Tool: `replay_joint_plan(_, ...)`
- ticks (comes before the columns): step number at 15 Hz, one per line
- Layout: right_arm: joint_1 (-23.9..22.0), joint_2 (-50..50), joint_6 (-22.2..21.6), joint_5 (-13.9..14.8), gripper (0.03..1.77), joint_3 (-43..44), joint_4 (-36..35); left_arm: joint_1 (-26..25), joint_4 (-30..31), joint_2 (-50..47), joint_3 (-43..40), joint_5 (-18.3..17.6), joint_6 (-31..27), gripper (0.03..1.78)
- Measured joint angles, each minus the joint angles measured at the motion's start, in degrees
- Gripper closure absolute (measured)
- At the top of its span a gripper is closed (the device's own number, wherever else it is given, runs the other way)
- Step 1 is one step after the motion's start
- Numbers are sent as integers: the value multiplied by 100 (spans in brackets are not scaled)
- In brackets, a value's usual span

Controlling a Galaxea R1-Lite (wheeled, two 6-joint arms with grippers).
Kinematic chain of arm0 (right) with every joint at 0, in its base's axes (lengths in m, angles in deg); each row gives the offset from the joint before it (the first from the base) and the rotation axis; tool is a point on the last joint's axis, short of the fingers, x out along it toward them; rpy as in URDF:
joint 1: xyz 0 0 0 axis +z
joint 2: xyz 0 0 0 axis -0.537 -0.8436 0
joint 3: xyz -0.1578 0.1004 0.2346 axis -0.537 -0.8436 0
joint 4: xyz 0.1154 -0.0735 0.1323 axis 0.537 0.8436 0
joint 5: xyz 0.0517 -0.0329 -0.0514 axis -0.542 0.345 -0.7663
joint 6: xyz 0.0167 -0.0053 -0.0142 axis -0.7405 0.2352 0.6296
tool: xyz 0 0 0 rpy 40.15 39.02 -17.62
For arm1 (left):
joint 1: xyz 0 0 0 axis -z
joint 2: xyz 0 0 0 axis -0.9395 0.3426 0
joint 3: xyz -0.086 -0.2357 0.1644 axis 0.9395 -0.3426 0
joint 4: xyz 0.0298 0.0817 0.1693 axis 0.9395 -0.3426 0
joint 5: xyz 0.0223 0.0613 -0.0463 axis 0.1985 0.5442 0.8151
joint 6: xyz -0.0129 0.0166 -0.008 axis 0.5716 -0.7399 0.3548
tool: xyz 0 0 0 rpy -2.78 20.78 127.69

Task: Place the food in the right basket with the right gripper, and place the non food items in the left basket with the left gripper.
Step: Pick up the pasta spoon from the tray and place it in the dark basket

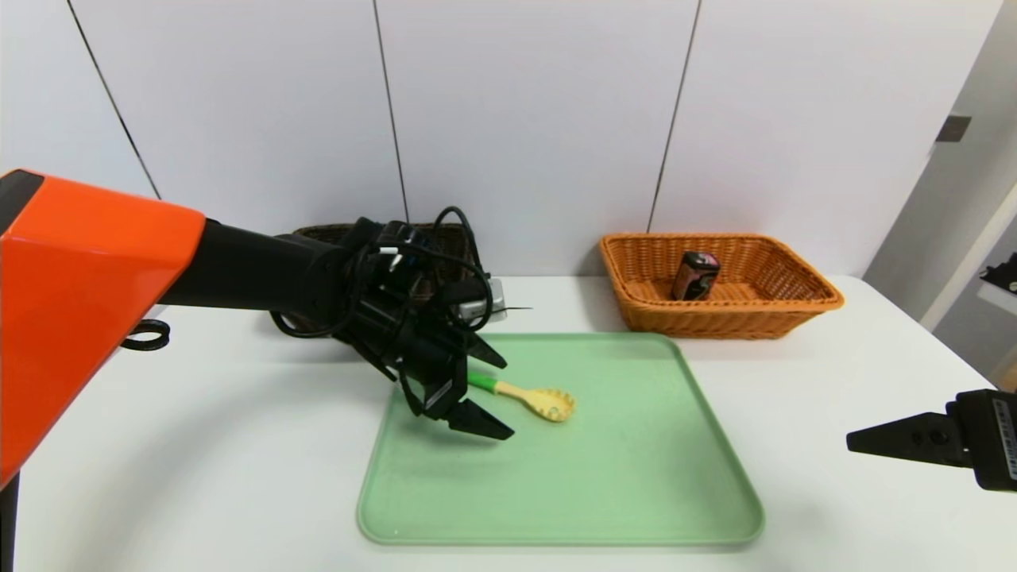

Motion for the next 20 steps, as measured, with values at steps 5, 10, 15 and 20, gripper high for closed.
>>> replay_joint_plan(5, 0, 9, 0, 0, 9, -24, -6, -27, 55, 110, 11, 261, 26, 12)
replay_joint_plan(10, 2, 9, 0, 2, 9, -33, -6, -27, 55, 206, 21, 345, 94, 12)
replay_joint_plan(15, 0, 9, 0, 2, 9, -29, -6, -27, 78, 251, 24, 466, 222, 12)
replay_joint_plan(20, 0, 11, 0, 2, 9, -20, -5, -27, 129, 319, 90, 471, 277, 12)
